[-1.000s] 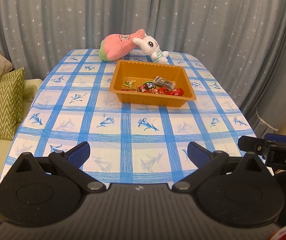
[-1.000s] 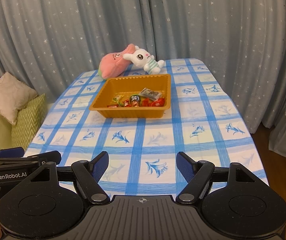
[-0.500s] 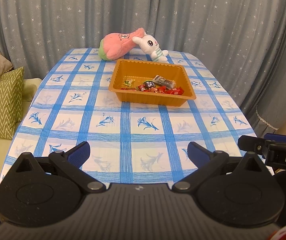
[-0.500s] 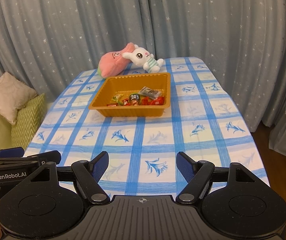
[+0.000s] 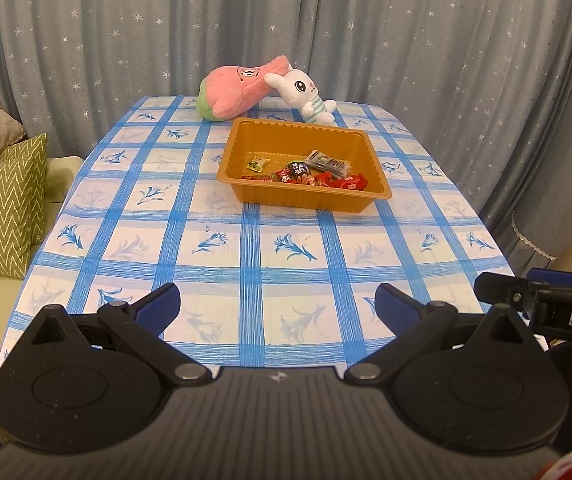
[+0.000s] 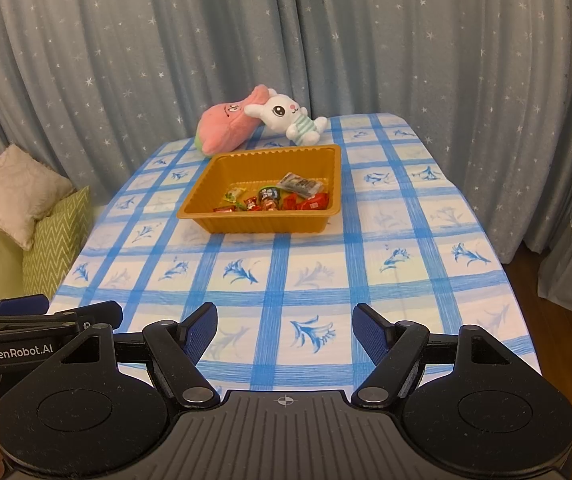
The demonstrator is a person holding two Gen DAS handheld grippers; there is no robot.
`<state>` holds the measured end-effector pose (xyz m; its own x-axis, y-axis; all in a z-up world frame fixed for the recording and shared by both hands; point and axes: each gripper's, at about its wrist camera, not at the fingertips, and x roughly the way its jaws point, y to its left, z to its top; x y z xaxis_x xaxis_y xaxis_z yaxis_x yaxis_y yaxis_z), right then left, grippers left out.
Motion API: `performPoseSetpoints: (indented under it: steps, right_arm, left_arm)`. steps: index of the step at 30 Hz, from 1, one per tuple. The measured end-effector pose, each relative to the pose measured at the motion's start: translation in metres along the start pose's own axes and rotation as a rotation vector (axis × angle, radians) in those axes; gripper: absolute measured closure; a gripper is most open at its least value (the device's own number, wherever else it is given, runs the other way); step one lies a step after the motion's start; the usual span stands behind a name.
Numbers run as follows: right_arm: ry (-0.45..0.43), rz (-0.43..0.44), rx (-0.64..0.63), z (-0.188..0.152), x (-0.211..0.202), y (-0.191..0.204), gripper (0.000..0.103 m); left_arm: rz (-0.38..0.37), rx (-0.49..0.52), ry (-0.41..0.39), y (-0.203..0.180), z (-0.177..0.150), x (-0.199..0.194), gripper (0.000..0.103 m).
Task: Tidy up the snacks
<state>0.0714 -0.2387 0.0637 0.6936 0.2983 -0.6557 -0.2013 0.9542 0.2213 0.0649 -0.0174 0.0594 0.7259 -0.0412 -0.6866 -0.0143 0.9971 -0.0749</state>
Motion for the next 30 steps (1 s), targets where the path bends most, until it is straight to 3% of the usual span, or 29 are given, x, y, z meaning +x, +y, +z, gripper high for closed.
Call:
performPoseSetpoints:
  steps: [30]
  right_arm:
    - [0.002, -0.001, 0.002, -0.0020, 0.0017, -0.0021, 0.029]
  left_arm:
    - [-0.006, -0.004, -0.002, -0.0011, -0.0025, 0.0021, 0.000]
